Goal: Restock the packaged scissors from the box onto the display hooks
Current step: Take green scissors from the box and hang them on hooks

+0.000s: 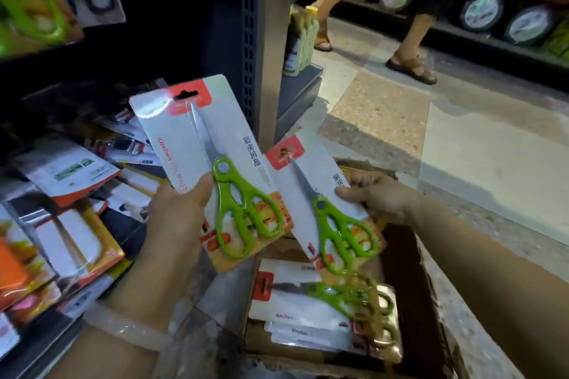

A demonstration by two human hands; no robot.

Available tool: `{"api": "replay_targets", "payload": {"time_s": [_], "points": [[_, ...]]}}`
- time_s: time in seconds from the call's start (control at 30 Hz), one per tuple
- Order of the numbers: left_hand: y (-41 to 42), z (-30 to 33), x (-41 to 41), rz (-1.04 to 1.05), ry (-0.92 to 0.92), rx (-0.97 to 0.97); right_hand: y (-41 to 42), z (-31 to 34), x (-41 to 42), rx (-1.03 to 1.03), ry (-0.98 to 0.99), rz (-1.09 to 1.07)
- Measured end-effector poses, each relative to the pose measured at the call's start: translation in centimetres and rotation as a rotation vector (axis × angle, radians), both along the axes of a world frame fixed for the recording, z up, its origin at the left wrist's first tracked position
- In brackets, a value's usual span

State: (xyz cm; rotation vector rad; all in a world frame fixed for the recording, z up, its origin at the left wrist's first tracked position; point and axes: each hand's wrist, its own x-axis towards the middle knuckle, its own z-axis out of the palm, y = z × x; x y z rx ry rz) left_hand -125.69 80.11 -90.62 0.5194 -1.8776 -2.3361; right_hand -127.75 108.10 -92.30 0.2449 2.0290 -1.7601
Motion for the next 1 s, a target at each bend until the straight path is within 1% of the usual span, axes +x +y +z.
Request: {"api": "replay_targets", "payload": {"time_s": [0.1,0.2,0.3,0.43,0.6,0.67,0.83,1.0], "points": [[-2.0,2.7,-0.5,0.052,0.113,-0.030,-4.3,1.6,-2.2,-0.071,0.081,-0.037],[-4.9,4.8,-0.7,0.126,0.189,-0.122,-9.6,3.5,-4.1,-0.211,0.156,-0.017],[-8.4,6.6,-0.3,0.186,0.202,-0.132,-14.1,5.4,-5.8,-0.233,0.267,0.053],[-12.5,8.9,1.3,0.284,0.222,-0.167,-19.0,7.7,-8.1,-0.313,0.369,0.116],[-15.4,10.9,3.4,0.423,0.217,-0.165,-23.8,10.9,-10.1,-0.503,0.413,0.150],[-15.9,11.3,3.9,0.475,0.230,-0.162,-25.4,12.1,-10.6,-0.527,0.445,0.175],[-16.3,11.6,3.6,0.522,0.231,-0.168,-27.4,15.4,-11.8,-0.522,0.550,0.237],[-16.4,11.9,3.2,0.529,0.260,-0.166,-28.5,18.5,-13.1,-0.514,0.628,0.304]]}}
